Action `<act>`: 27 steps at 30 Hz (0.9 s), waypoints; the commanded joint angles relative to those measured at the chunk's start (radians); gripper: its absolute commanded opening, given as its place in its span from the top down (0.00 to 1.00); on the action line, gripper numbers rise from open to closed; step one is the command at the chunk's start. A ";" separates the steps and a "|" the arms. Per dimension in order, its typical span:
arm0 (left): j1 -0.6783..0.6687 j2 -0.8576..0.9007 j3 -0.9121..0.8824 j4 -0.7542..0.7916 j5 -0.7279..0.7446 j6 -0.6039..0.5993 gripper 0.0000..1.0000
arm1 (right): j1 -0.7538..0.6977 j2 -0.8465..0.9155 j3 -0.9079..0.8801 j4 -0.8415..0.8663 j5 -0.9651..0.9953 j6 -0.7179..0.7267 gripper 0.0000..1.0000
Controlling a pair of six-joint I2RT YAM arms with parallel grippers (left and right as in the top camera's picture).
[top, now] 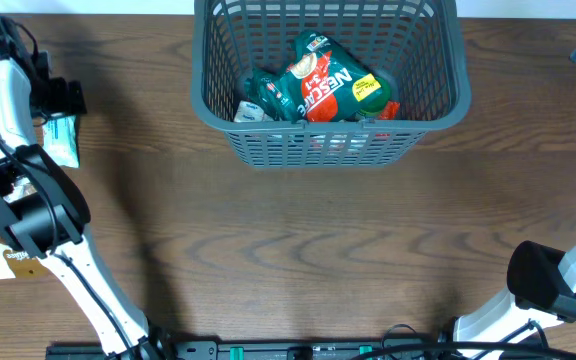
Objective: Pack container
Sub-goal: 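Move the left gripper to the light-blue packet and grasp it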
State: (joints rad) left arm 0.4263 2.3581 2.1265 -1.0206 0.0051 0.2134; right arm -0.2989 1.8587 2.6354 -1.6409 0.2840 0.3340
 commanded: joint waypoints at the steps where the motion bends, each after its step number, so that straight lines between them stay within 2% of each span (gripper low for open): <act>1: 0.017 0.039 0.002 -0.003 0.010 -0.013 0.01 | -0.001 0.005 0.001 -0.002 0.003 0.017 0.01; 18: 0.020 0.159 -0.033 0.010 0.011 -0.032 0.00 | -0.001 0.005 0.001 -0.002 0.003 0.017 0.01; 19: 0.020 0.159 -0.033 0.011 0.011 -0.031 0.06 | -0.001 0.005 0.001 -0.002 0.003 0.017 0.01; 20: 0.020 0.159 -0.033 0.013 0.011 -0.031 0.40 | -0.001 0.005 0.001 -0.002 0.003 0.017 0.01; 21: 0.020 0.159 -0.033 0.013 0.011 -0.031 0.59 | -0.001 0.005 0.001 -0.002 0.003 0.017 0.01; 23: 0.020 0.159 -0.033 0.013 0.011 -0.031 0.80 | -0.001 0.005 0.001 -0.002 0.003 0.017 0.01; 24: 0.020 0.159 -0.033 0.013 0.011 -0.032 0.94 | -0.001 0.005 0.001 -0.002 0.003 0.017 0.01; 27: 0.020 0.155 -0.033 0.007 0.011 -0.051 0.94 | -0.001 0.005 0.001 -0.002 0.003 0.017 0.01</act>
State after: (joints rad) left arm 0.4419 2.4783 2.1170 -1.0096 0.0269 0.1822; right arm -0.2989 1.8587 2.6358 -1.6409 0.2840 0.3340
